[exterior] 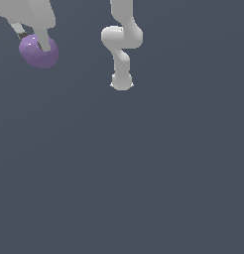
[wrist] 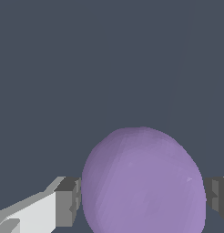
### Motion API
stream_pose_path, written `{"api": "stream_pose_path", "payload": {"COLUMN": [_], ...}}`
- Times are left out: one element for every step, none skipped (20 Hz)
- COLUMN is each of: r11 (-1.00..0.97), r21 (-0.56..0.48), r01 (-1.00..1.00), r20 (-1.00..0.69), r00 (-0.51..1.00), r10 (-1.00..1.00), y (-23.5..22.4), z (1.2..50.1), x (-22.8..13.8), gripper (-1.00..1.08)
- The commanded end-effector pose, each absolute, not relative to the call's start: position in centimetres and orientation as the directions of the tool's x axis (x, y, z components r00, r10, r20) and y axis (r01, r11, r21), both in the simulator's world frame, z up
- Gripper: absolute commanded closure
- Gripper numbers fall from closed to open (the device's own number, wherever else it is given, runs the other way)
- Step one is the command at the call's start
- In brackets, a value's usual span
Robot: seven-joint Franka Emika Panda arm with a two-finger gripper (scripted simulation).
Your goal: Pick up the object and move it to a goal position.
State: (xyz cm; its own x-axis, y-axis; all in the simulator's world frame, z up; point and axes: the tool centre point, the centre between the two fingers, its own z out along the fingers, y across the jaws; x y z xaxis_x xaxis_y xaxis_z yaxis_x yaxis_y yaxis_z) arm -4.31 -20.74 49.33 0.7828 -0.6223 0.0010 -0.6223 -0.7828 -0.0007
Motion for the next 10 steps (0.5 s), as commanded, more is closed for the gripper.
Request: {"api": "stream_pose_path", "payload": {"r11": [-0.783, -0.783, -0.783, -0.783, -0.783, -0.783, -0.783, -0.783, -0.783, -0.783], "r21": [0.0, 0.0, 0.0, 0.0, 0.0, 0.0, 0.0, 0.0, 0.0, 0.0], "r01": [-0.622, -0.622, -0.622, -0.622, -0.622, -0.622, -0.622, -0.622, -0.622, -0.622], "r20": [0.001, 0.001, 0.001, 0.001, 0.0, 0.0, 0.0, 0.0, 0.0, 0.0], "r00": [0.783, 0.783, 0.783, 0.783, 0.783, 0.783, 0.783, 0.783, 0.783, 0.783], "r10": [-0.622, -0.622, -0.622, -0.622, -0.622, -0.622, -0.622, -0.622, -0.622, -0.622], "y": [-21.09, -21.18, -21.26, -21.32, -21.36, -21.39, -21.39, -21.34, -21.34, -21.35], "z": [49.82, 49.95, 50.05, 50.13, 50.16, 50.2, 50.21, 50.13, 50.14, 50.18], "x": [-4.25, -4.24, -4.23, -4.22, -4.19, -4.19, -4.19, -4.19, -4.19, -4.17], "gripper": [1.08, 1.08, 1.08, 1.08, 1.08, 1.08, 1.08, 1.08, 1.08, 1.08]}}
